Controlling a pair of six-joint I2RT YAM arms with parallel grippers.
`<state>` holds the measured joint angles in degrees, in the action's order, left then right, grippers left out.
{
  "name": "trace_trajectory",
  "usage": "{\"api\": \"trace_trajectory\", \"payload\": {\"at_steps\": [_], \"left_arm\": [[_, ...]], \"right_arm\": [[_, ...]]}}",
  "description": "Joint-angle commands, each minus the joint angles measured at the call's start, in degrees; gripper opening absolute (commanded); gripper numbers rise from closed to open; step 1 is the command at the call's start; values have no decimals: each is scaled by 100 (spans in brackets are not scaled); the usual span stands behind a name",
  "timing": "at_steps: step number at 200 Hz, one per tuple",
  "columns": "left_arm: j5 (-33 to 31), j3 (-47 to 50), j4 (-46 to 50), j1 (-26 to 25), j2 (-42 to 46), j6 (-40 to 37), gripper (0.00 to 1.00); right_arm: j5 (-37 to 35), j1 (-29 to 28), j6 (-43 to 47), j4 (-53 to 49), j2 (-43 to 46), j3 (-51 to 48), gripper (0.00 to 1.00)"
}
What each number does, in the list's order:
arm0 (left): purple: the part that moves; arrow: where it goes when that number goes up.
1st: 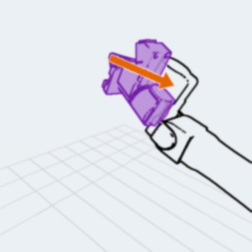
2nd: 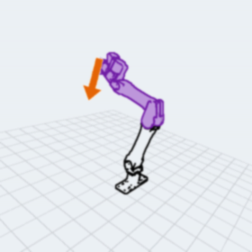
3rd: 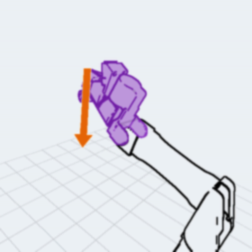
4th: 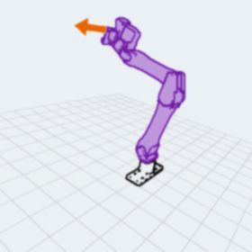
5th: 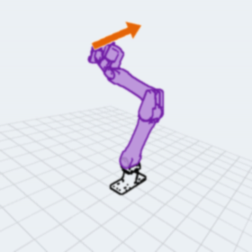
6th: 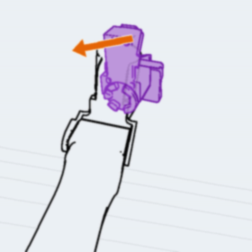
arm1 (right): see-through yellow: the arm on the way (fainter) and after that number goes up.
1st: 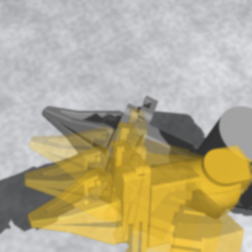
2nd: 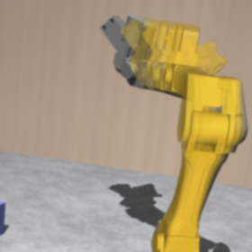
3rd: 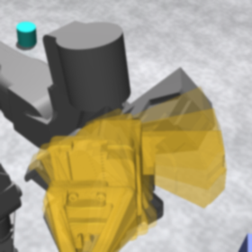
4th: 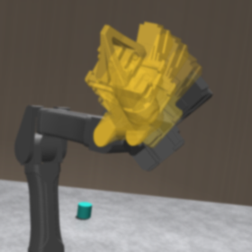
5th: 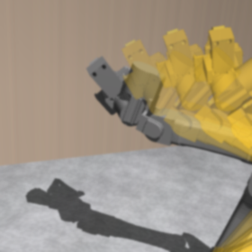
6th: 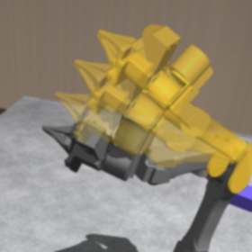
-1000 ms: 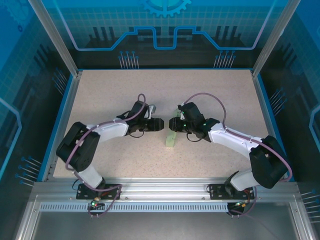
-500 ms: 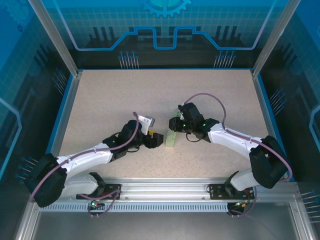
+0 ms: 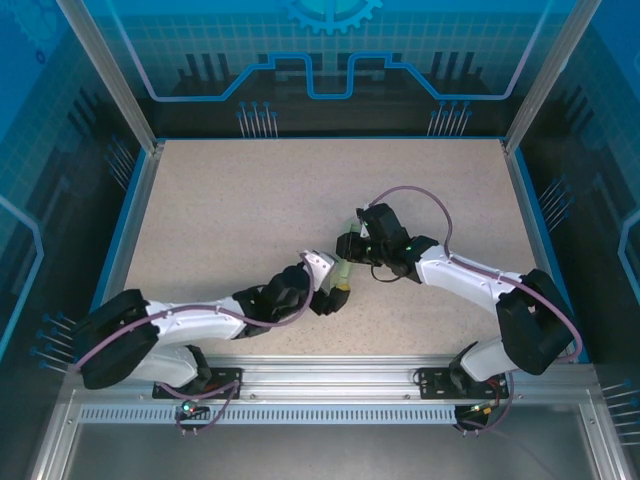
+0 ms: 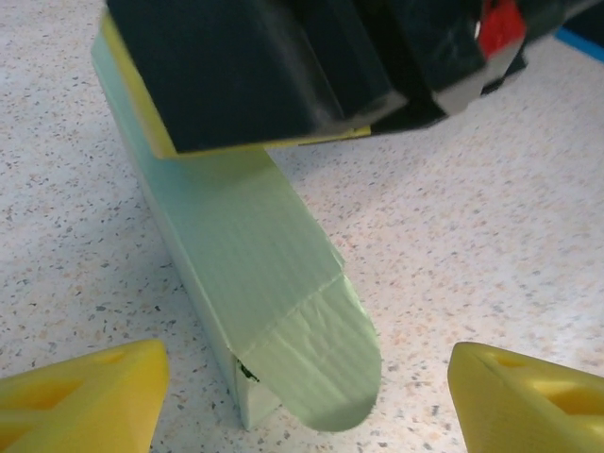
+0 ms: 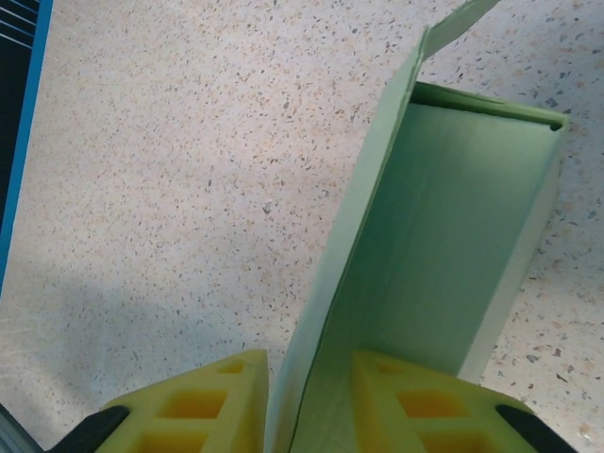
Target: Fold the paper box
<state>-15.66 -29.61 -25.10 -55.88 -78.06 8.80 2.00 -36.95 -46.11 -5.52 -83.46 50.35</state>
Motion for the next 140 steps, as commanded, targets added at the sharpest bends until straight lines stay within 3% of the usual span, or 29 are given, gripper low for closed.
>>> {"api": "trace_trajectory", "payload": {"at_steps": [1,33,70,140], "left_arm": [[-739,-309,-410,-128,-370,-362,80],[-1037,-456,-738,-151,-816,-519,82],[-1094,-511,-1027,-153,-1089,-528,76],[-1218,-241,-1456,-143,-1176,-467,52]], "right_arm": [[158,76,-91,-90,-109,-96,29],[177,104,-99,-63,-88,-138,29],[180,175,-118,-28,-30,-216,29],[231,280,-152,-11,79,-244,29]]}}
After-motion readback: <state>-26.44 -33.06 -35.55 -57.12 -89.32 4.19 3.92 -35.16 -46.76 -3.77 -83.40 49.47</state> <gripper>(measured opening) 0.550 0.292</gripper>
